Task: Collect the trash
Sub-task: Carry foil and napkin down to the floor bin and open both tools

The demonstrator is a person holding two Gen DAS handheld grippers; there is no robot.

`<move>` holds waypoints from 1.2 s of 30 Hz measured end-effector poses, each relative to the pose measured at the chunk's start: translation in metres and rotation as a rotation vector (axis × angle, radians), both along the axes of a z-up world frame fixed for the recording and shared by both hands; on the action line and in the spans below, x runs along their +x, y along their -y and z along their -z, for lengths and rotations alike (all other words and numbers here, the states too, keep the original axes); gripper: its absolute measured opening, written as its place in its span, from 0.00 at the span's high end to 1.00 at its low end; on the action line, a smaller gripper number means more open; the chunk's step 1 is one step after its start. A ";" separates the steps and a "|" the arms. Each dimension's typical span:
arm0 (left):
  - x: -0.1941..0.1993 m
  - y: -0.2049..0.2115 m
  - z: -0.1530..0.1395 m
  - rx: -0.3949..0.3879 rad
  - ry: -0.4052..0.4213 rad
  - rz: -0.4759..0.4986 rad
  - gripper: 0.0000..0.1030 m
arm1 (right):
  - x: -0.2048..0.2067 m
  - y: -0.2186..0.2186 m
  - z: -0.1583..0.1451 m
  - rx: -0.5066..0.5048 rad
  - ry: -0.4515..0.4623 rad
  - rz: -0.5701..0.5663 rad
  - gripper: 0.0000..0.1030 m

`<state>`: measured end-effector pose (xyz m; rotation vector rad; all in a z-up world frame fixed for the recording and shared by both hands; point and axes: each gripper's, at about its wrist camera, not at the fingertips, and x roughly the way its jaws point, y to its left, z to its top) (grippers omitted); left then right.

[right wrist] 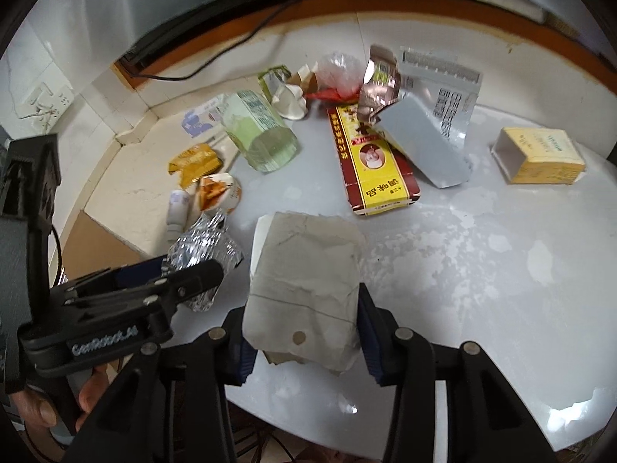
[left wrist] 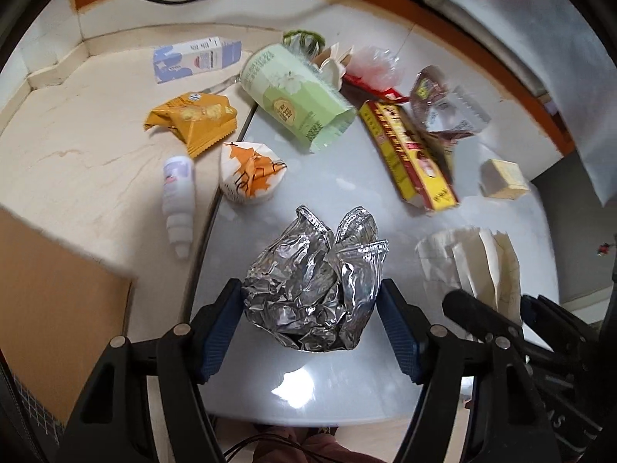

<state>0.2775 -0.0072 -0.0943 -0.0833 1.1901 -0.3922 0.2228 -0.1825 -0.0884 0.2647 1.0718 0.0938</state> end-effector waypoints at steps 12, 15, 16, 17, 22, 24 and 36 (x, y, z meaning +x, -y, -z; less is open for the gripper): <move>-0.123 -0.028 -0.044 -0.002 0.081 -0.124 0.33 | -0.083 -0.029 -0.034 -0.078 0.116 -0.197 0.58; -0.153 -0.031 -0.043 0.013 0.096 -0.181 0.33 | -0.100 -0.032 -0.036 -0.073 0.123 -0.262 0.58; -0.161 -0.031 -0.042 0.016 0.097 -0.200 0.33 | -0.106 -0.032 -0.035 -0.067 0.127 -0.281 0.58; -0.170 -0.032 -0.040 0.020 0.099 -0.217 0.33 | -0.112 -0.032 -0.035 -0.065 0.132 -0.299 0.58; -0.207 -0.033 -0.024 0.035 0.096 -0.298 0.33 | -0.134 -0.038 -0.023 -0.076 0.113 -0.386 0.58; -0.219 -0.032 -0.015 0.038 0.092 -0.320 0.33 | -0.142 -0.040 -0.017 -0.087 0.110 -0.418 0.58; -0.259 -0.041 0.055 0.065 0.030 -0.414 0.33 | -0.176 -0.058 0.047 -0.176 0.043 -0.537 0.57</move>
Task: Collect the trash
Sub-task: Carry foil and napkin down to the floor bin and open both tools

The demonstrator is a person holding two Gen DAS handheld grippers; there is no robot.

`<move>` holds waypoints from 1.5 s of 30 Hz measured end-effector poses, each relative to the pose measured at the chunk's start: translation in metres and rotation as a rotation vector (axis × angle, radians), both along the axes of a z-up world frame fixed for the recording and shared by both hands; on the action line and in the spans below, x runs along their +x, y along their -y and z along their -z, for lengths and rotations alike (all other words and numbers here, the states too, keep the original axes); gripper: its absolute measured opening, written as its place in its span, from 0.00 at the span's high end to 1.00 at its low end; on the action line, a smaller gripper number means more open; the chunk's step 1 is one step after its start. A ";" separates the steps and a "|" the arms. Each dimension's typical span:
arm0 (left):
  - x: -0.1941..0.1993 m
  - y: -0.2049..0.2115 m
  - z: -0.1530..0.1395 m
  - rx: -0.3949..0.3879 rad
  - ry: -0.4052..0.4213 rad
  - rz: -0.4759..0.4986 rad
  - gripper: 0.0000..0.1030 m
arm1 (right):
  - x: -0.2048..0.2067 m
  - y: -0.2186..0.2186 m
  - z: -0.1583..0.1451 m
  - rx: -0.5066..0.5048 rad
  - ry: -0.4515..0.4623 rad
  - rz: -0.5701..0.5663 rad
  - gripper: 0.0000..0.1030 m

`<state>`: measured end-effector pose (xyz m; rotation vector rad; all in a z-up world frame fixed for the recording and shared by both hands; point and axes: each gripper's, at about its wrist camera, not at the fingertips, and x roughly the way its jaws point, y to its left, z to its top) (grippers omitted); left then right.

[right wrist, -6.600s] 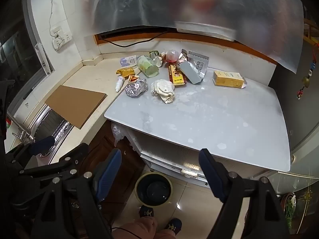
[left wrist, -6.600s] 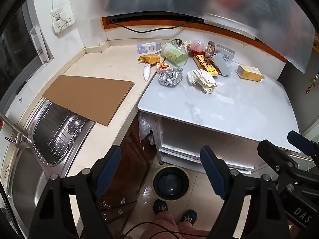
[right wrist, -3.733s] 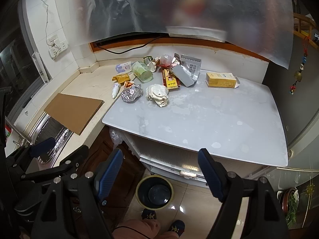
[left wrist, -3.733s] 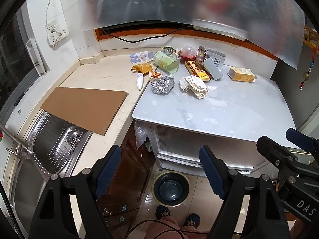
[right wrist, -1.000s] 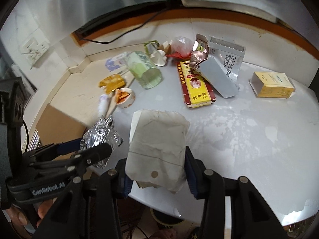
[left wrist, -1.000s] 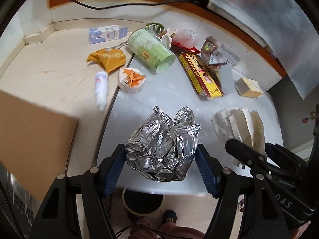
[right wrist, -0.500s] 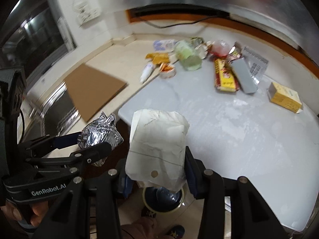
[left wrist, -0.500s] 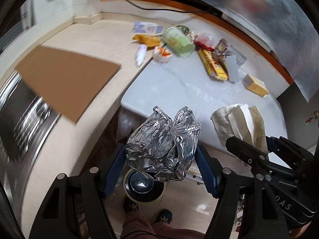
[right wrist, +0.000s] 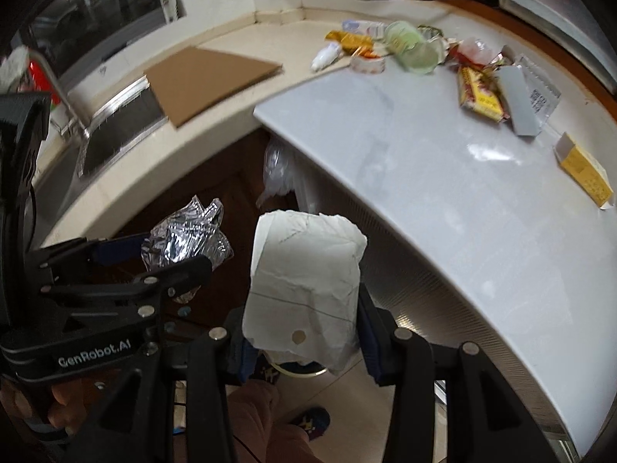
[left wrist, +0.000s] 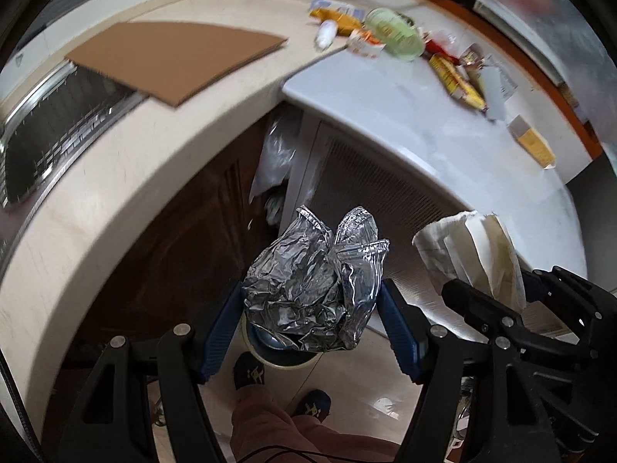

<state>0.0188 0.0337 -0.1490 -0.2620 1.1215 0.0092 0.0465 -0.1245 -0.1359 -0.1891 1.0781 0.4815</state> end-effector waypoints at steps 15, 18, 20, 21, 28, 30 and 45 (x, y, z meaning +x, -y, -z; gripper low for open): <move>0.003 -0.007 0.103 0.017 -0.075 -0.023 0.33 | -0.003 -0.016 0.116 -0.067 -0.102 -0.009 0.57; 0.007 -0.008 0.137 0.009 -0.108 -0.022 0.33 | -0.003 -0.016 0.149 -0.077 -0.125 0.000 0.57; 0.011 -0.008 0.162 0.002 -0.138 -0.019 0.33 | -0.001 -0.017 0.172 -0.074 -0.150 0.012 0.57; 0.013 -0.007 0.176 0.004 -0.154 -0.016 0.33 | -0.001 -0.016 0.188 -0.075 -0.163 0.023 0.57; 0.025 -0.001 0.263 0.017 -0.238 0.011 0.33 | 0.003 -0.014 0.272 -0.062 -0.218 0.069 0.56; 0.029 -0.001 0.282 0.026 -0.251 0.020 0.33 | 0.005 -0.014 0.293 -0.069 -0.229 0.075 0.56; 0.043 -0.023 0.328 -0.003 -0.280 0.061 0.03 | 0.039 -0.009 0.355 0.008 -0.305 0.136 0.31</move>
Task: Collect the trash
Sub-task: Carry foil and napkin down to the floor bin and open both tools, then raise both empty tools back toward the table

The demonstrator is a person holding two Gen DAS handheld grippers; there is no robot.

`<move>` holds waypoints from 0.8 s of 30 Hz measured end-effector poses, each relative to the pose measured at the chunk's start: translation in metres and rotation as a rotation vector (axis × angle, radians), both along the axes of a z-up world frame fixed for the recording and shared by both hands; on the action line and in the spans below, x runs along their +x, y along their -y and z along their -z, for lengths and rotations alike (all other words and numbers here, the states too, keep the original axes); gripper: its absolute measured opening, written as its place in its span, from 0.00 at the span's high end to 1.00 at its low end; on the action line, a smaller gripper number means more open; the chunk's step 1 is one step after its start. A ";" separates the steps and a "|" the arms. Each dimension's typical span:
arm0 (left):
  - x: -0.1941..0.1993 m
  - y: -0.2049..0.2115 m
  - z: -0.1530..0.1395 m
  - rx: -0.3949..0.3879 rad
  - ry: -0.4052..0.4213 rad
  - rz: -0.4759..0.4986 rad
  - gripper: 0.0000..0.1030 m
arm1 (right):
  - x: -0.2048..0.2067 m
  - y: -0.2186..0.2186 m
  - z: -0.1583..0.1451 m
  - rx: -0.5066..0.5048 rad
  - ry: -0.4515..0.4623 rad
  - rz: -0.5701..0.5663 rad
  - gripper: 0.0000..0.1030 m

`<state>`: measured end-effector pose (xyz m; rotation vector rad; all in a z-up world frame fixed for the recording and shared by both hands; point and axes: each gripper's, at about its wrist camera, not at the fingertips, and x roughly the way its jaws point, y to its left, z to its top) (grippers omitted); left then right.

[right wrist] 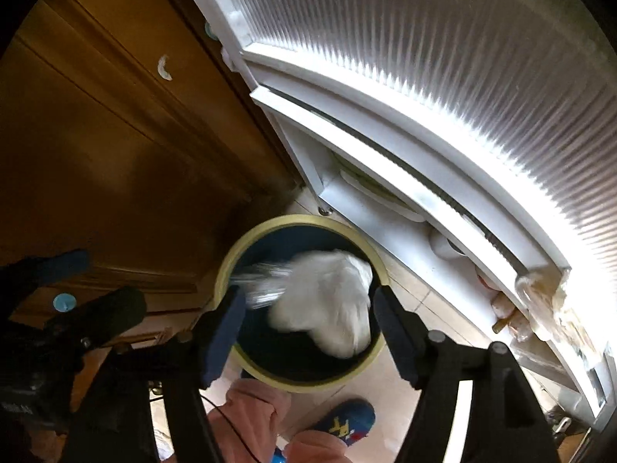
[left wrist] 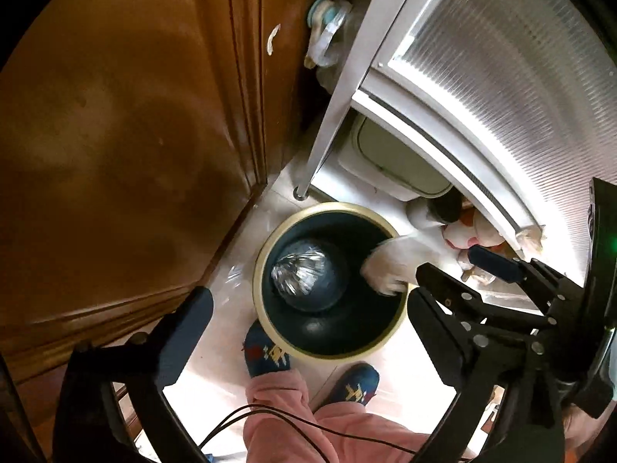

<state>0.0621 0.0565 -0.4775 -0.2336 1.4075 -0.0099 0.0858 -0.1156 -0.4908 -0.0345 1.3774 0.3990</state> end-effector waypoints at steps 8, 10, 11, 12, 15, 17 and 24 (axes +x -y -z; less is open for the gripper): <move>-0.007 -0.006 -0.021 0.001 0.018 -0.005 0.01 | -0.002 -0.009 -0.015 0.020 -0.020 -0.004 0.23; -0.010 -0.008 -0.032 0.002 0.024 -0.014 0.01 | -0.005 -0.010 -0.025 0.016 -0.014 -0.011 0.23; -0.012 -0.008 -0.039 0.000 0.028 -0.018 0.01 | -0.006 -0.010 -0.032 0.014 -0.011 -0.012 0.23; -0.015 -0.008 -0.048 -0.003 0.032 -0.022 0.01 | -0.009 -0.010 -0.043 0.015 -0.010 -0.012 0.23; -0.024 -0.005 -0.079 -0.008 0.052 -0.032 0.01 | -0.016 -0.006 -0.069 0.016 -0.004 -0.015 0.23; -0.031 -0.001 -0.103 -0.013 0.071 -0.032 0.01 | -0.023 -0.004 -0.095 0.018 0.001 -0.026 0.23; -0.053 0.013 -0.204 -0.051 0.156 -0.018 0.01 | -0.045 0.002 -0.191 0.028 0.063 -0.095 0.23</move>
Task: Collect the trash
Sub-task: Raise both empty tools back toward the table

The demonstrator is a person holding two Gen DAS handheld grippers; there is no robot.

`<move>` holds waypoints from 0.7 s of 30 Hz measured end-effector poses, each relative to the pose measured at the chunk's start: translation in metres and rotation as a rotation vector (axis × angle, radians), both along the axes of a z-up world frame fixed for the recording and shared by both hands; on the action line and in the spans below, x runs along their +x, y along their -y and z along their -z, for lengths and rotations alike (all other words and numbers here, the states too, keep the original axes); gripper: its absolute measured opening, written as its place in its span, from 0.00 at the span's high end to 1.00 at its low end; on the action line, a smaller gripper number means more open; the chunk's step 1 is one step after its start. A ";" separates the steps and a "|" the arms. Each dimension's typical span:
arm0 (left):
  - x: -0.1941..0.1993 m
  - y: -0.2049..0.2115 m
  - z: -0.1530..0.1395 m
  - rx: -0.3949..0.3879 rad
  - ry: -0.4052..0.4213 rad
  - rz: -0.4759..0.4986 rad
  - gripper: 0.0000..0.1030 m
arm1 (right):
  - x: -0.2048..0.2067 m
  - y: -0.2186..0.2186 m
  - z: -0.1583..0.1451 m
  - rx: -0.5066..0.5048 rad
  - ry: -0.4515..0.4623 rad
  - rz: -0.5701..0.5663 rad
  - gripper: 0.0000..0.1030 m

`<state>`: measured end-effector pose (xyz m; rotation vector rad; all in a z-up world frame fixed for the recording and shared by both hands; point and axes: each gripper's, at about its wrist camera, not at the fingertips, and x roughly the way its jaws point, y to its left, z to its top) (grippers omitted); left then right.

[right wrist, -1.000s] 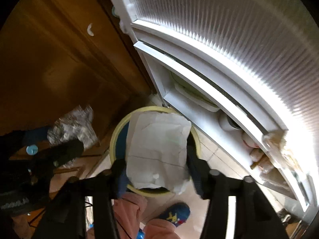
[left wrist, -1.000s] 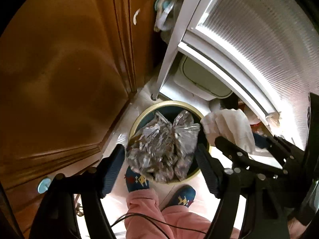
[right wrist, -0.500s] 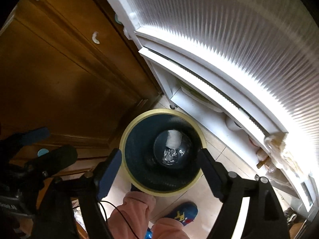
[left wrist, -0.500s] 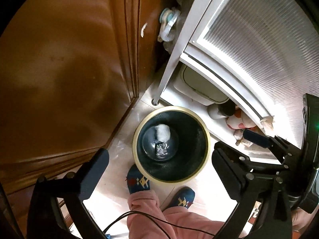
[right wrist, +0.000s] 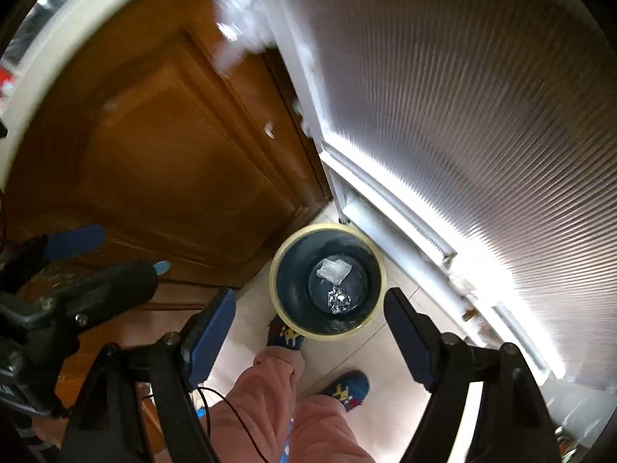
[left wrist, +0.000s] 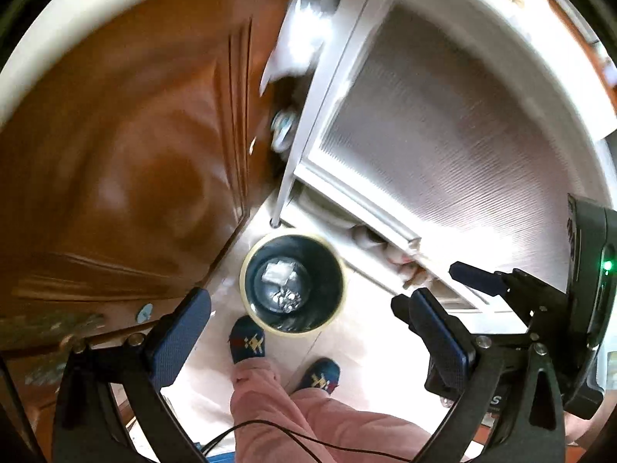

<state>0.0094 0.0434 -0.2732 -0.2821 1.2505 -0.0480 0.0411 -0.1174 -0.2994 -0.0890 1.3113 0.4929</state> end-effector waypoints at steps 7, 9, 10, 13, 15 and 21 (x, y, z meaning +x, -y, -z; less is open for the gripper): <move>-0.016 -0.003 -0.097 -0.043 0.137 -0.039 0.01 | -0.019 0.014 -0.107 0.042 0.143 -0.069 0.23; -0.020 -0.004 -0.123 -0.044 0.186 -0.050 0.01 | -0.021 0.019 -0.131 0.063 0.179 -0.066 0.23; -0.022 -0.004 -0.136 -0.039 0.212 -0.053 0.01 | -0.021 0.023 -0.144 0.078 0.198 -0.061 0.23; -0.028 0.000 -0.171 -0.009 0.278 -0.047 0.01 | -0.020 0.032 -0.176 0.119 0.252 -0.046 0.23; -0.032 0.005 -0.193 0.007 0.318 -0.042 0.01 | -0.018 0.039 -0.196 0.145 0.281 -0.034 0.23; -0.037 0.021 -0.241 0.053 0.407 -0.024 0.01 | -0.016 0.052 -0.237 0.188 0.357 0.001 0.23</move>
